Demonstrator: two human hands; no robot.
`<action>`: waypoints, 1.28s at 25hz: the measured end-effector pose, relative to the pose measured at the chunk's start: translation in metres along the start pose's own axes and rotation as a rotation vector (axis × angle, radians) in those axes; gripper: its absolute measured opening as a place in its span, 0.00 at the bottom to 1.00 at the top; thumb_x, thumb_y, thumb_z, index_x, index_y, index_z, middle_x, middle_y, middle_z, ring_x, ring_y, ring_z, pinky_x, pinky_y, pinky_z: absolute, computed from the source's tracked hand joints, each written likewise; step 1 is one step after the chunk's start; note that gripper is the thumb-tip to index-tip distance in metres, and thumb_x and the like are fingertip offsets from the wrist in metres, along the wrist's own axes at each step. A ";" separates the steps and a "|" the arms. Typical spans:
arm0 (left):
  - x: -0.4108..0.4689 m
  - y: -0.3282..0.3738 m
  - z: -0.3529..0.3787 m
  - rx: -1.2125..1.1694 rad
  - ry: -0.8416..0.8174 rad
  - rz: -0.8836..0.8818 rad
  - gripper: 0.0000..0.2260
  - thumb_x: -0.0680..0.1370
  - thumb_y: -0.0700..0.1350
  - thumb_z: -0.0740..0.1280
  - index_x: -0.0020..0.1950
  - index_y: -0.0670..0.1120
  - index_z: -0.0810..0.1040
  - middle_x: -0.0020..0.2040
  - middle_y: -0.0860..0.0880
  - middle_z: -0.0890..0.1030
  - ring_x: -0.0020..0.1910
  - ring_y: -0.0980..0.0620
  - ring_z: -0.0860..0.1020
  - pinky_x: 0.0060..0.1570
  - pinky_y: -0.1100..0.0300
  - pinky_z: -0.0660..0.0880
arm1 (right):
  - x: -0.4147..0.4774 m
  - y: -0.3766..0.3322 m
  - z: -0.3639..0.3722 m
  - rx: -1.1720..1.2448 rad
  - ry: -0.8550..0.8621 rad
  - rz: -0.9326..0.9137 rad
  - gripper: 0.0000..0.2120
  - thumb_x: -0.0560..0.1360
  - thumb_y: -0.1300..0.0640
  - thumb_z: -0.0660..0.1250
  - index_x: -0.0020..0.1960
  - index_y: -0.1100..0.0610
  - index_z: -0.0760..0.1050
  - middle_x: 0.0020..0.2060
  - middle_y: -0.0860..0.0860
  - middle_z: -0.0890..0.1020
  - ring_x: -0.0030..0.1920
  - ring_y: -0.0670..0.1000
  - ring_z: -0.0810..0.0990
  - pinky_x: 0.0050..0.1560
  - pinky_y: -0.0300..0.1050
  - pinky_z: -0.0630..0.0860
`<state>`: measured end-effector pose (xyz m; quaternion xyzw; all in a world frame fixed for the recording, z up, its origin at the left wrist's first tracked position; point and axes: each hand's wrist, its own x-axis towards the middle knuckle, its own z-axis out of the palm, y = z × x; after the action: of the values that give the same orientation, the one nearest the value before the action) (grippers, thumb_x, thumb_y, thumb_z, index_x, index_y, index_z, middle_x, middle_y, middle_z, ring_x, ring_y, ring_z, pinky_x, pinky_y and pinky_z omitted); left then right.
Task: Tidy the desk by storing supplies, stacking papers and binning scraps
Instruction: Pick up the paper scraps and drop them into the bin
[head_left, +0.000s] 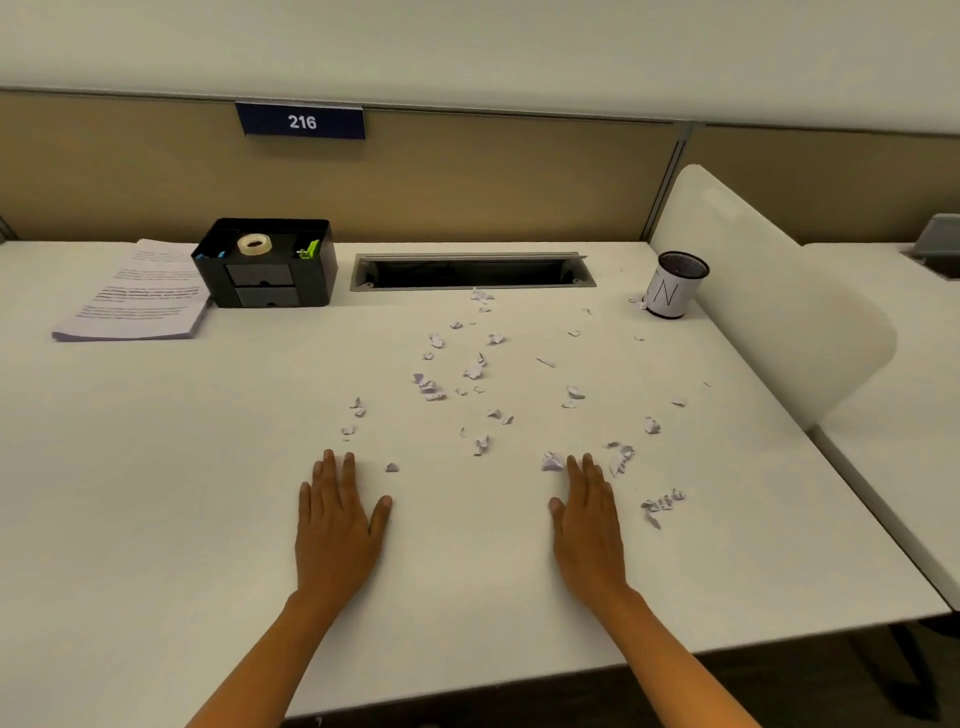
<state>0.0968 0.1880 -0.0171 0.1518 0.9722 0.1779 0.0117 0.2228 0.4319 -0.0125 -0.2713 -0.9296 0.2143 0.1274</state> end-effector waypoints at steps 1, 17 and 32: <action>0.004 0.002 -0.001 0.008 -0.011 0.004 0.39 0.76 0.66 0.36 0.74 0.39 0.58 0.74 0.37 0.59 0.73 0.39 0.60 0.71 0.45 0.58 | 0.005 -0.003 0.002 -0.019 0.000 -0.027 0.26 0.81 0.56 0.52 0.76 0.56 0.47 0.76 0.53 0.48 0.76 0.50 0.46 0.74 0.42 0.41; 0.019 -0.011 -0.004 -0.004 -0.137 0.379 0.20 0.82 0.49 0.47 0.74 0.55 0.60 0.75 0.51 0.61 0.73 0.45 0.61 0.68 0.48 0.61 | -0.016 0.002 0.003 -0.338 -0.078 -0.284 0.43 0.47 0.75 0.78 0.62 0.64 0.75 0.61 0.59 0.77 0.58 0.59 0.79 0.44 0.43 0.81; 0.017 -0.012 -0.023 -0.414 -0.007 0.142 0.07 0.76 0.41 0.61 0.42 0.52 0.76 0.42 0.56 0.78 0.41 0.56 0.74 0.44 0.63 0.72 | -0.021 -0.014 -0.014 -0.263 0.084 -0.130 0.17 0.51 0.78 0.75 0.33 0.61 0.78 0.30 0.53 0.79 0.28 0.49 0.77 0.24 0.37 0.76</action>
<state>0.0749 0.1743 0.0004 0.2147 0.9018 0.3735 0.0337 0.2390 0.4139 0.0035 -0.2336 -0.9591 0.0706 0.1431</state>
